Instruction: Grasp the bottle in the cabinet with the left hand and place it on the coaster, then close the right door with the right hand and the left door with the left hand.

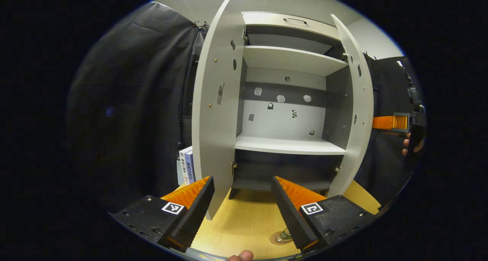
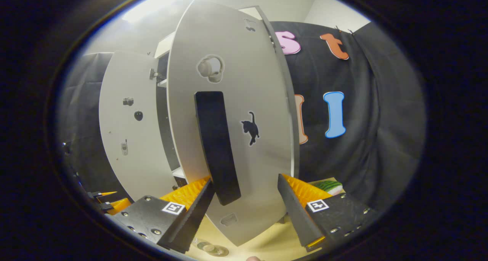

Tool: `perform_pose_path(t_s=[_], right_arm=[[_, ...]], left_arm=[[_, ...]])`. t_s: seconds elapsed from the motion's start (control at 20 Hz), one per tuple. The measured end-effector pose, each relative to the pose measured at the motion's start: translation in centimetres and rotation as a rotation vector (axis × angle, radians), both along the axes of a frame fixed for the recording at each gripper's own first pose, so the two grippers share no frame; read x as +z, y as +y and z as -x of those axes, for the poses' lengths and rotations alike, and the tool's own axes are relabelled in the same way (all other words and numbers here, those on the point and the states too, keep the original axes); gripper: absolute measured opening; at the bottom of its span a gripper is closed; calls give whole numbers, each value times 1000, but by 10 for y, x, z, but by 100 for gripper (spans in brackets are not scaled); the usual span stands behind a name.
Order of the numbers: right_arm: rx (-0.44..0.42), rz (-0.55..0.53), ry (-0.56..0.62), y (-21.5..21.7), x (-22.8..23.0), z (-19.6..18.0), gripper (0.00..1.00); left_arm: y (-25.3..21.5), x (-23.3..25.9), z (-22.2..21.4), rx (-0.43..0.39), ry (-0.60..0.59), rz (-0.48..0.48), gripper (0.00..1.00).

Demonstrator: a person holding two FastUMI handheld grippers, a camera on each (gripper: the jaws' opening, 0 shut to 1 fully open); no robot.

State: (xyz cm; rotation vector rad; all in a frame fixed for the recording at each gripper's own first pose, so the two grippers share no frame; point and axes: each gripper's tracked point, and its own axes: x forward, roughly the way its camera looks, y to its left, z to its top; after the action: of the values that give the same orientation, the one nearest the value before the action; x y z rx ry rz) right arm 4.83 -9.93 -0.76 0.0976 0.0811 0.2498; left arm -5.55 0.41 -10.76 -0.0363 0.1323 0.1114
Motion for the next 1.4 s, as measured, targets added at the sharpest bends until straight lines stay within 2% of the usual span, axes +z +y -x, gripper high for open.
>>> perform_pose_path(t_s=[0.1,0.3,0.6,0.7,0.75,0.8,0.85,0.9,1.0,1.1,1.15,1.25,1.3,1.4], right_arm=[[15,-6,-4,14,-1,-9,98],[27,4,-29,38,0,-29,100],[4,31,-61,70,-2,-61,100],[-12,25,-68,77,-2,-71,100],[-22,30,-76,81,-1,-76,97],[-37,43,-84,86,-1,-82,97],[-54,48,-92,90,-1,-88,96],[-68,54,-96,94,-1,-95,100],[-83,58,-97,101,0,-107,100],[-98,52,-93,100,-3,-112,97],[-108,47,-93,101,-2,-117,100],[-130,38,-97,105,-1,-126,100],[-138,39,-97,107,-2,-130,100],[-160,42,-93,108,-2,-136,100]], left_arm=[[9,3,3,11,-9,-3,95],[27,9,4,32,-27,12,95],[65,25,6,72,-70,43,95],[81,32,5,90,-80,32,95],[90,37,4,104,-96,15,92],[101,43,2,118,-109,-1,96],[109,46,2,128,-110,-12,92],[115,51,2,131,-114,-14,96],[127,57,-1,133,-121,-4,92],[137,62,-3,126,-115,-1,95],[140,64,-5,117,-111,4,95],[147,71,-12,93,-108,11,92],[149,77,-16,80,-115,20,95],[146,81,-23,41,-98,48,95]])
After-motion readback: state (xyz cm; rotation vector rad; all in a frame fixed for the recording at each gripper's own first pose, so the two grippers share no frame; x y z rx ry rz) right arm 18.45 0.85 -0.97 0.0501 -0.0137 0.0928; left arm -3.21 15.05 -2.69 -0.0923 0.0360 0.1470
